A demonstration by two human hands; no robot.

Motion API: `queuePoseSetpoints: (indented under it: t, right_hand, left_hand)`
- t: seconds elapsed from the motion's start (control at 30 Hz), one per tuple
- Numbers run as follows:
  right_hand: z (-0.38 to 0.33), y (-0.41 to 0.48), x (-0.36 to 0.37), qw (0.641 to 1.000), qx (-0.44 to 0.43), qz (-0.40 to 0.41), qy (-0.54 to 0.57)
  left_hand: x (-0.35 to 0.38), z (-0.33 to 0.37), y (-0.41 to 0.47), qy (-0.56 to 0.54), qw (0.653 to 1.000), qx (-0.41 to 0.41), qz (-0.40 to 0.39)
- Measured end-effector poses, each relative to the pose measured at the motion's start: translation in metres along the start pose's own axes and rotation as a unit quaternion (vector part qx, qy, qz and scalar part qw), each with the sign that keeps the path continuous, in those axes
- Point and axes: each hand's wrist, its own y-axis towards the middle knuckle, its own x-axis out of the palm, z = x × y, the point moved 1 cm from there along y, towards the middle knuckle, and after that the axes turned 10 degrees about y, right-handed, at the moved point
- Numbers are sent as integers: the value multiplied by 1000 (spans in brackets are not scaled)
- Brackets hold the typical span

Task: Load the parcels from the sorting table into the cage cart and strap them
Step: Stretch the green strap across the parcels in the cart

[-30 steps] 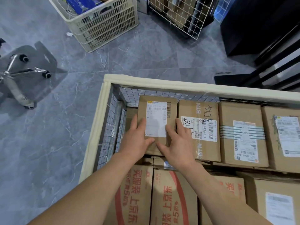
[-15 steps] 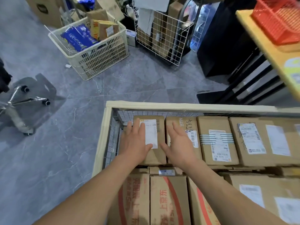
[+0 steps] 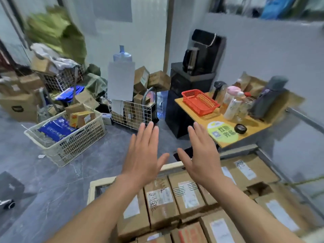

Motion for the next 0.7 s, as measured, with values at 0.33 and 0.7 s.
queuePoseSetpoints:
  t: [0.33, 0.7]
  right_hand:
    - [29, 10, -210, 985, -50, 135, -92]
    - [105, -48, -397, 958, -41, 227, -169]
  left_hand:
    - [-125, 156, 76, -5, 982, 93, 162]
    - [-187, 361, 97, -38, 957, 153, 244]
